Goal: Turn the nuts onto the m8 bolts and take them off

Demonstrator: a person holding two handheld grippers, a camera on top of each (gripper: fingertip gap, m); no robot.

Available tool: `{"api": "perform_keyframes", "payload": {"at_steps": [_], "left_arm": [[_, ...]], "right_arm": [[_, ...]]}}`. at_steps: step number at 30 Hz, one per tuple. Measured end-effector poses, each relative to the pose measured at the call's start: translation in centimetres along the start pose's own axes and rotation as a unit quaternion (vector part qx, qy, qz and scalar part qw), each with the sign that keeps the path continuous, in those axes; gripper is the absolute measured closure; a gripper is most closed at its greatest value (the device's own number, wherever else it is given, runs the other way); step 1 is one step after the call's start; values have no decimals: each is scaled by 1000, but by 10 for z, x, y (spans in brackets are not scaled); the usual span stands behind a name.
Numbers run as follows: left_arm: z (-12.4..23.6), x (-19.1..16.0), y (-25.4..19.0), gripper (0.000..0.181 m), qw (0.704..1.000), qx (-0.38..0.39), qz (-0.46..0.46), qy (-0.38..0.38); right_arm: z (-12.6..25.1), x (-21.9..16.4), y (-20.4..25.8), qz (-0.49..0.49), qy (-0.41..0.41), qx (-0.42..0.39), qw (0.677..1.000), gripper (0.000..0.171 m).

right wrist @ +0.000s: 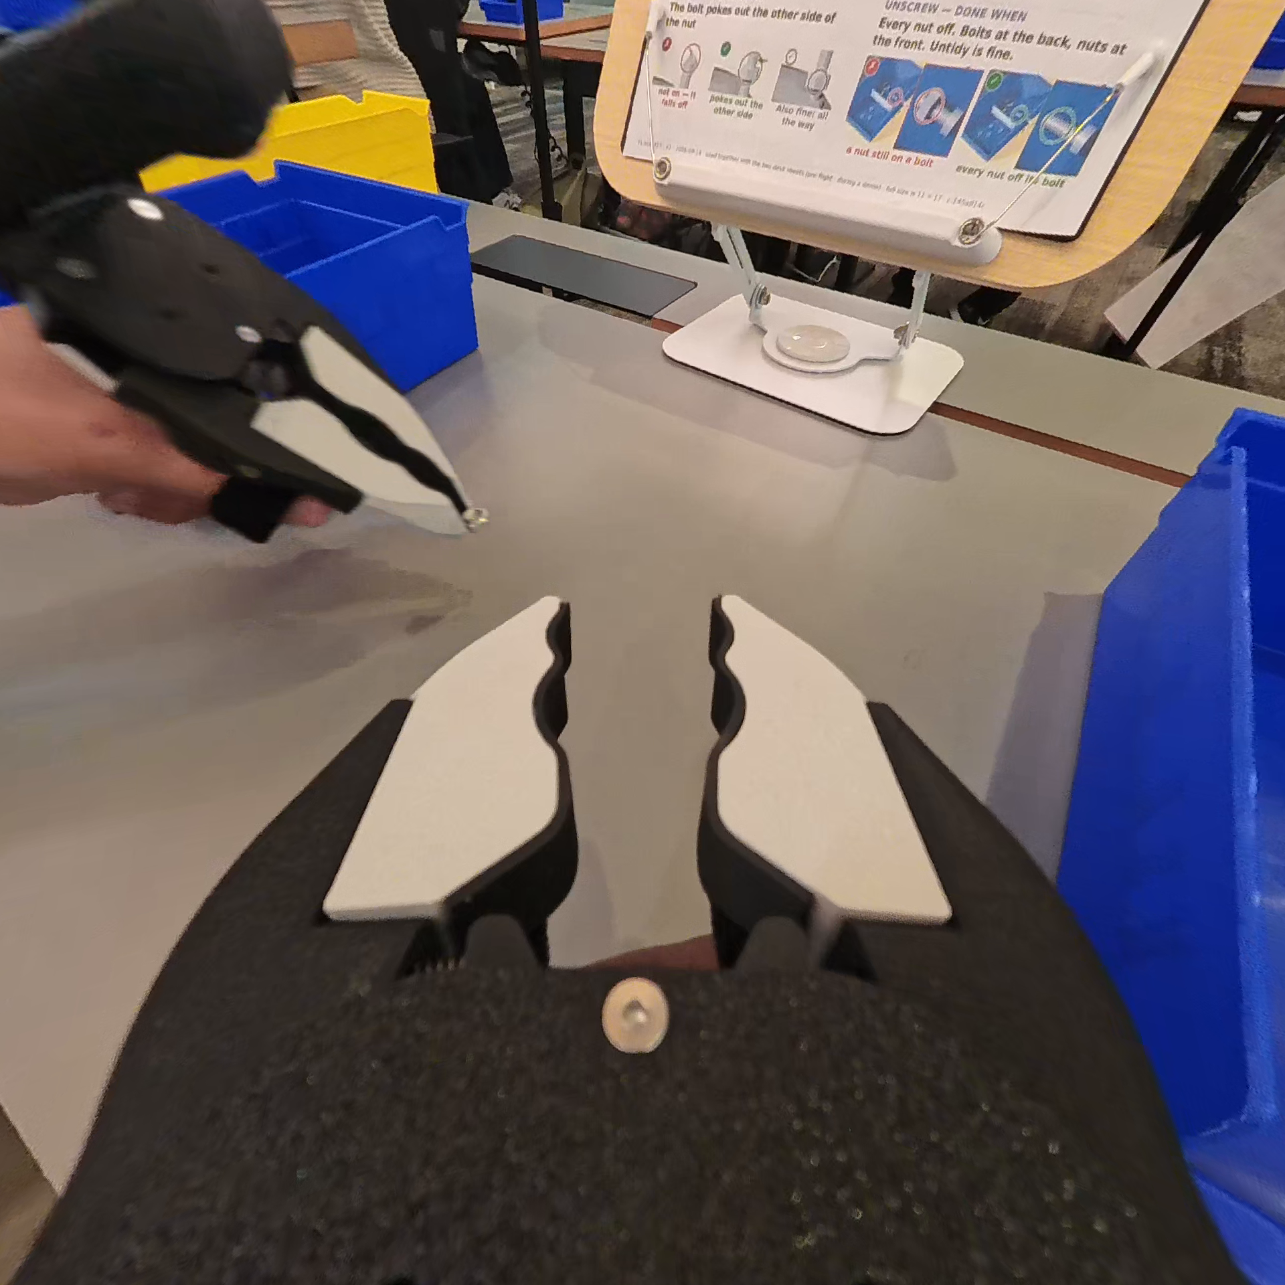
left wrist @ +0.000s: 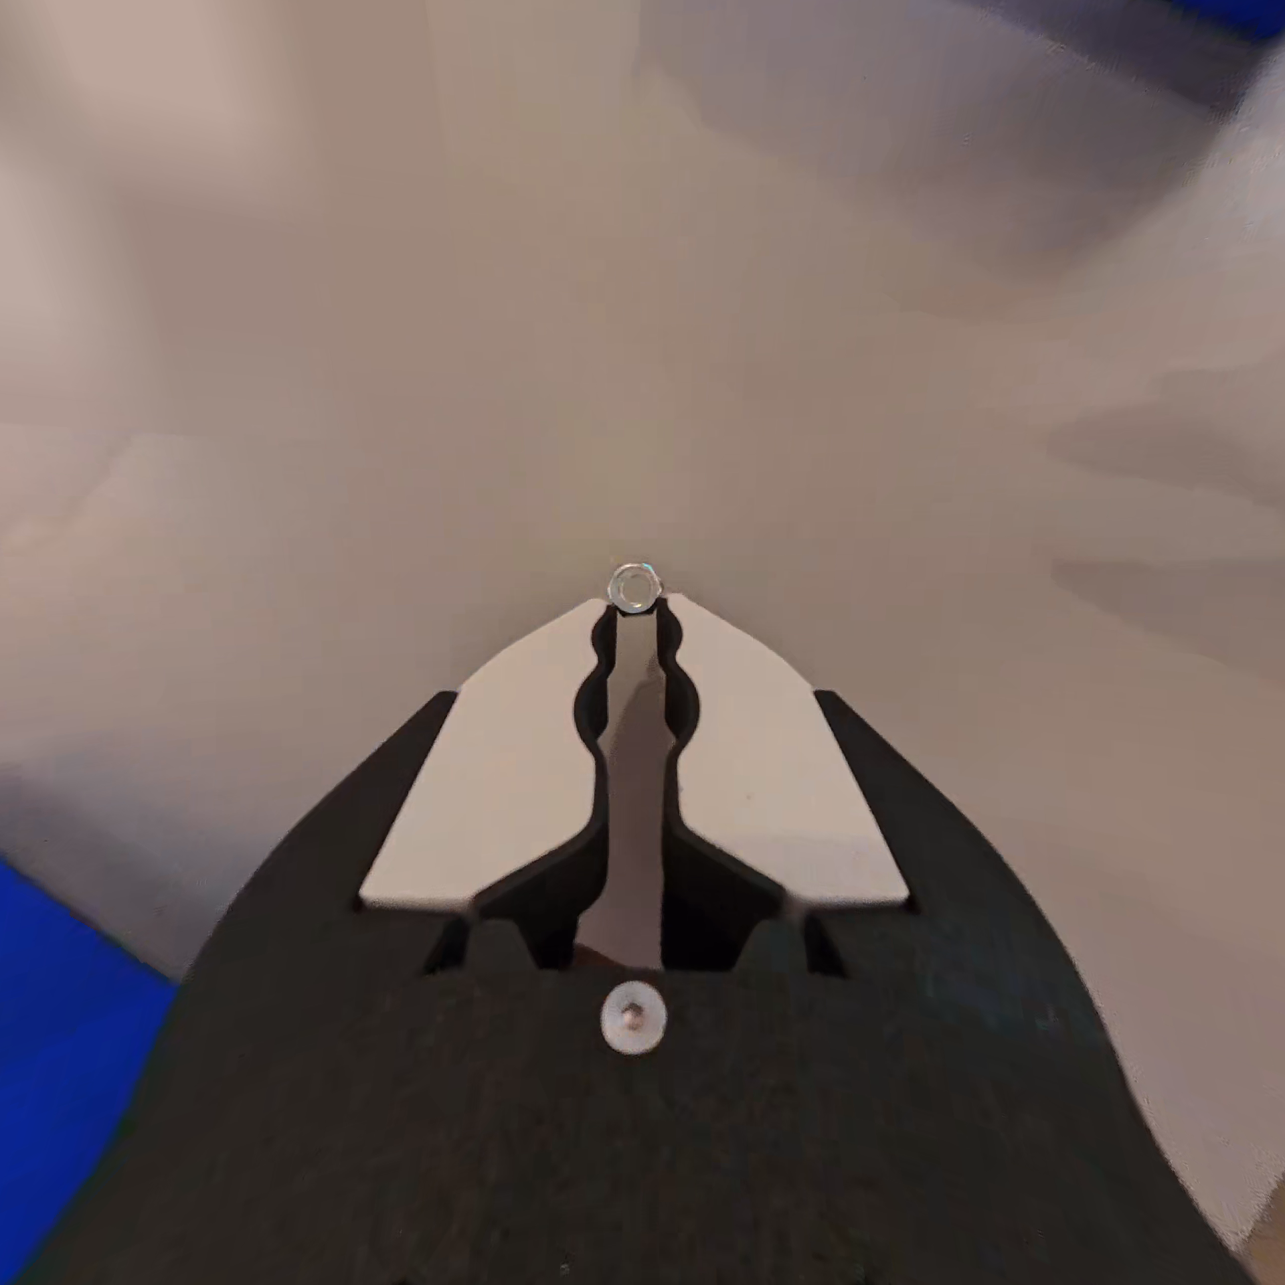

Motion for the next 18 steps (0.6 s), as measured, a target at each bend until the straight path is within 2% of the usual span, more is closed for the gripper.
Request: {"api": "perform_keyframes", "payload": {"at_steps": [2, 7, 18], "left_arm": [[-15, 9, 1, 170, 999, -34, -11, 34], [-43, 16, 0, 170, 995, -34, -22, 92], [-54, 12, 4, 170, 995, -35, -14, 94]], "right_arm": [[-1, -1, 0, 0, 4, 3, 1000, 133], [-4, -2, 2, -1, 9, 11, 1000, 133], [-6, -4, 3, 1, 17, 16, 1000, 133]]}}
Point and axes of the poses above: each gripper's, where its closed fingertips meet, z back along the fingers, x out of its top, y = z × x across the jaws, the point moved 10 cm from there along z, back along the fingers, and after that the axes turned 5 degrees about z, right-handed, at the moved point
